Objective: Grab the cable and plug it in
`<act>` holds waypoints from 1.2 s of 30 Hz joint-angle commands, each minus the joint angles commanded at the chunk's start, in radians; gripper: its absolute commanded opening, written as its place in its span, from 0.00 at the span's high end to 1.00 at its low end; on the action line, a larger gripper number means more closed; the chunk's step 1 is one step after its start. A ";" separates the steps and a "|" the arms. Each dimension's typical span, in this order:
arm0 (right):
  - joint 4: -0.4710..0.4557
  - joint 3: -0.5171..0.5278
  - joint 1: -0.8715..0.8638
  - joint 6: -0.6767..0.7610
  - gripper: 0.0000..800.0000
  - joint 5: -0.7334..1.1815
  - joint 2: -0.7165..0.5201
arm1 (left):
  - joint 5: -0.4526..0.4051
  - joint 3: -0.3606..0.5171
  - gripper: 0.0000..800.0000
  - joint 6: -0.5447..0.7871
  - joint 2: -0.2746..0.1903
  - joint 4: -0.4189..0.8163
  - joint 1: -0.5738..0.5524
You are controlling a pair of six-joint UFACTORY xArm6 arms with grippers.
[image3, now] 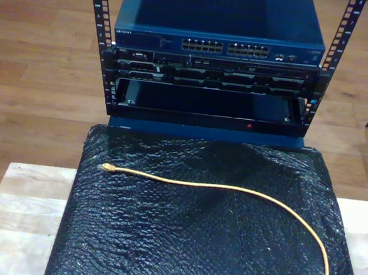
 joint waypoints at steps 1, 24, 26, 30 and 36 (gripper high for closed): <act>0.000 -0.002 0.028 0.011 0.01 -0.023 0.009 | -0.002 0.002 0.00 -0.003 0.000 -0.002 0.002; -0.008 -0.140 0.537 0.178 0.01 -0.342 0.242 | -0.003 0.002 0.00 -0.066 0.006 -0.063 -0.002; -0.011 -0.164 0.575 0.203 0.01 -0.354 0.278 | -0.005 0.002 0.00 -0.072 0.009 -0.075 -0.006; -0.055 -0.221 0.657 0.239 0.01 -0.399 0.348 | -0.006 0.000 0.00 -0.100 0.011 -0.103 -0.037; -0.176 -0.284 0.772 0.350 0.01 -0.489 0.446 | -0.017 0.002 0.00 -0.187 0.023 -0.110 -0.072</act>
